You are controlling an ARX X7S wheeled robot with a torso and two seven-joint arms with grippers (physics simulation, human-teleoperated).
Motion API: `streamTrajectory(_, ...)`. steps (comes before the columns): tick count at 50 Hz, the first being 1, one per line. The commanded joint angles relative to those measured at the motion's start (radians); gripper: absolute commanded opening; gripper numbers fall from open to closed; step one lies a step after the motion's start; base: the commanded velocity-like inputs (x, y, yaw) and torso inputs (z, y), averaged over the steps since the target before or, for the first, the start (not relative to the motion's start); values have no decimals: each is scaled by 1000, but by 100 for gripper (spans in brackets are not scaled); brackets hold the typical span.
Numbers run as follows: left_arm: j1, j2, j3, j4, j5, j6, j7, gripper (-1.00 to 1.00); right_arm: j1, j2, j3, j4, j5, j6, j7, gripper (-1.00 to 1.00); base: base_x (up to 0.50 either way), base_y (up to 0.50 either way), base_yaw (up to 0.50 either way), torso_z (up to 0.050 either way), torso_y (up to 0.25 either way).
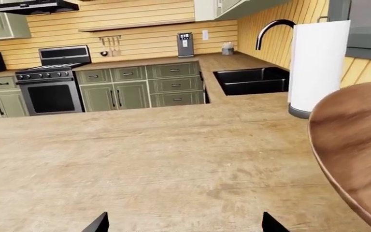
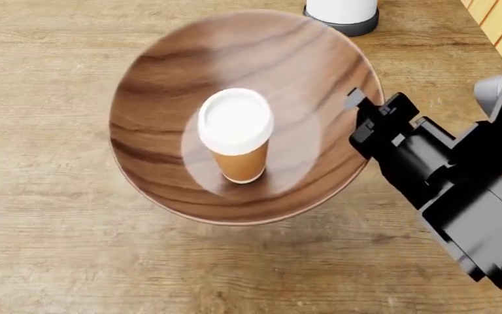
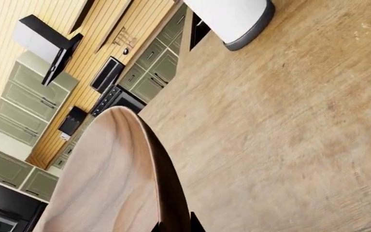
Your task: Place the cup inside the bowl on the dining table and move the bowl to any counter.
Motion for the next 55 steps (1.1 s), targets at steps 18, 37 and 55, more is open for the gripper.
streamTrajectory(18,-58,-22,-8,-5,-66,-46,-59,100,49,4,63,-18,128,26,111,-100,-292,-11,0,0,1)
streamTrajectory(37,-75,-36,-8,-10,-88,-46,-68,100,66,-5,62,-16,179,33,155,-100,-303,1,0,0,0)
streamTrajectory(55,-59,-49,-12,-8,-86,-30,-59,100,51,11,15,-32,168,17,90,-100,-144,159,0,0,0)
